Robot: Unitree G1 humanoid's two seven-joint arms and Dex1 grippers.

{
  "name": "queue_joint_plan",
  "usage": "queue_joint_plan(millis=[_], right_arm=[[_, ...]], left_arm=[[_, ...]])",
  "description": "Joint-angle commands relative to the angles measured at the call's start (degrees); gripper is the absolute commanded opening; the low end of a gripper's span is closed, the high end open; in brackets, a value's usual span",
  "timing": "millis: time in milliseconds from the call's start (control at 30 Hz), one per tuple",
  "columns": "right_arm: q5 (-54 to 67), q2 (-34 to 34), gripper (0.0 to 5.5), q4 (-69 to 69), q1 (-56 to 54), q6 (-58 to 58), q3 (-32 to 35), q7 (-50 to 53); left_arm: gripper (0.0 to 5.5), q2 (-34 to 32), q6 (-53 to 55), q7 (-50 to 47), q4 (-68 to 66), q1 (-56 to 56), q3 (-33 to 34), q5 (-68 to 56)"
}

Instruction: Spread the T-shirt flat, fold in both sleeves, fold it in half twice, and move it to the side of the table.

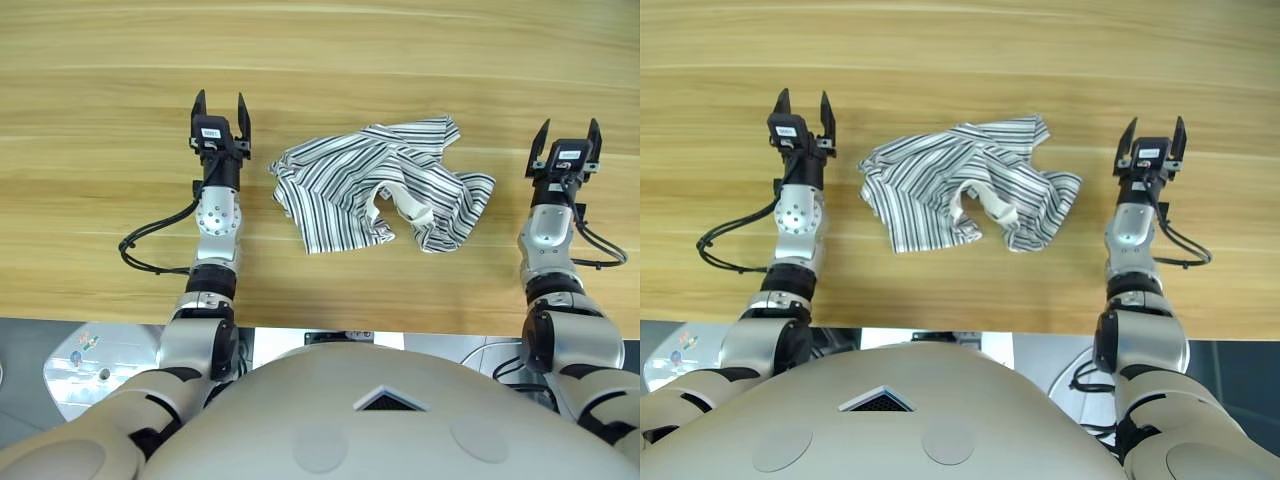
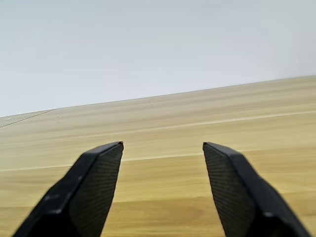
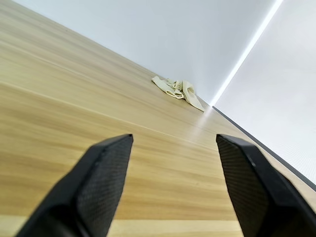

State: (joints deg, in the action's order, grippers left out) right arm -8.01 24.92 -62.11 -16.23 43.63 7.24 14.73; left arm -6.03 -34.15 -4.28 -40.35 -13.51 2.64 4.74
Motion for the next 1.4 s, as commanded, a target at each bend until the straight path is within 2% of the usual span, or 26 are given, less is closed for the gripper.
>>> queue_joint_plan(millis=[33,1400], right_arm=[[0.01,-0.54,3.14,0.81,0.14,-0.27,-0.33,-0.9],[-0.33,-1.06,3.14,0.93,0.07,0.01,-1.18,-1.16]], left_arm=[[3.02,0.42,0.53,0.45,0.63,0.59,-0.49,0.09],[3.02,0.05,0.83,-0.68,-0.72,0.14,-0.23,0.94]])
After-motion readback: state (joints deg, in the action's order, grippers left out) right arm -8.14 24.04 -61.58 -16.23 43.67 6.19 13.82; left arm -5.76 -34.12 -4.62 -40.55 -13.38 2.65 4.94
